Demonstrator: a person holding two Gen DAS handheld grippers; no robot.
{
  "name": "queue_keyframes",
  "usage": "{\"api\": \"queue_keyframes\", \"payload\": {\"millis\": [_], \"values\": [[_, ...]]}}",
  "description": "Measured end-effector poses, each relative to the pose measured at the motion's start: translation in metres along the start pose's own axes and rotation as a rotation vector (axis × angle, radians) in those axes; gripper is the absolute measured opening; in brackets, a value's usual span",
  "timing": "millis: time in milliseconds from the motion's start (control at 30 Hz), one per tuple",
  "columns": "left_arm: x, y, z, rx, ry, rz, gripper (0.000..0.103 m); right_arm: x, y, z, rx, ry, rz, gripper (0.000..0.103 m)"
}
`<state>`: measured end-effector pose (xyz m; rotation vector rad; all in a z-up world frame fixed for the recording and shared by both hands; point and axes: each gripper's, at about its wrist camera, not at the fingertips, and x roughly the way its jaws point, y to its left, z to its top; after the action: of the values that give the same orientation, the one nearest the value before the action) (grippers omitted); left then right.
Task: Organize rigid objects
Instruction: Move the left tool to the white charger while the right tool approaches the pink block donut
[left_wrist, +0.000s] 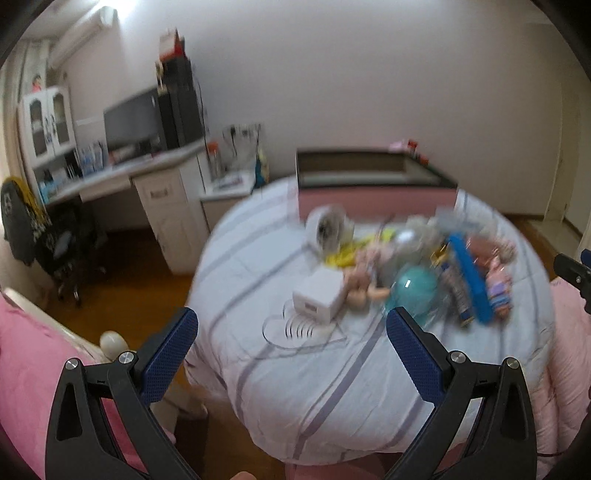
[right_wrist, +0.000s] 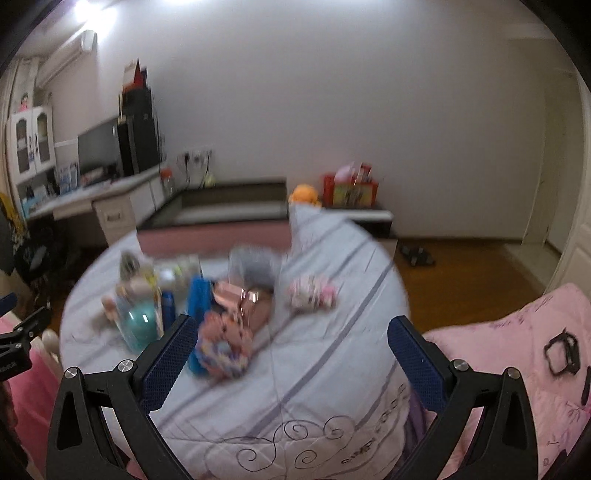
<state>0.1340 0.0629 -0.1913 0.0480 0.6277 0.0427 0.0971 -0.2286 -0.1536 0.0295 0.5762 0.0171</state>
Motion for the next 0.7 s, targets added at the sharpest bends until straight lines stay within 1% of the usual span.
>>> {"api": "queue_keyframes", "payload": {"millis": [133, 200, 300, 367, 400, 467, 600, 667, 700], "values": [[0.027, -0.002, -0.001, -0.001, 0.039, -0.014, 0.103, 0.024, 0.005, -0.008, -0.036, 0.06, 0.033, 0.103], [0.037, -0.001, 0.001, 0.003, 0.06, -0.002, 0.103, 0.033, 0.008, -0.011, -0.045, 0.084, 0.052, 0.103], [0.055, 0.006, 0.002, 0.011, 0.085, 0.017, 0.103, 0.044, 0.012, -0.014, -0.048, 0.108, 0.067, 0.103], [0.067, 0.011, 0.004, 0.009, 0.095, 0.015, 0.103, 0.05, 0.012, -0.014, -0.04, 0.111, 0.084, 0.103], [0.074, 0.012, 0.005, 0.007, 0.107, 0.005, 0.103, 0.051, 0.012, -0.013, -0.034, 0.109, 0.096, 0.103], [0.082, 0.012, 0.009, 0.004, 0.113, -0.04, 0.103, 0.055, 0.013, -0.01, -0.027, 0.106, 0.109, 0.103], [0.092, 0.012, 0.01, 0.018, 0.113, -0.064, 0.103, 0.062, 0.024, -0.007, -0.039, 0.113, 0.155, 0.103], [0.103, 0.014, 0.006, 0.009, 0.155, -0.086, 0.103, 0.071, 0.029, -0.009, -0.045, 0.134, 0.162, 0.103], [0.103, 0.015, 0.003, 0.006, 0.143, -0.093, 0.103, 0.076, 0.032, -0.01, -0.047, 0.156, 0.162, 0.103]]}}
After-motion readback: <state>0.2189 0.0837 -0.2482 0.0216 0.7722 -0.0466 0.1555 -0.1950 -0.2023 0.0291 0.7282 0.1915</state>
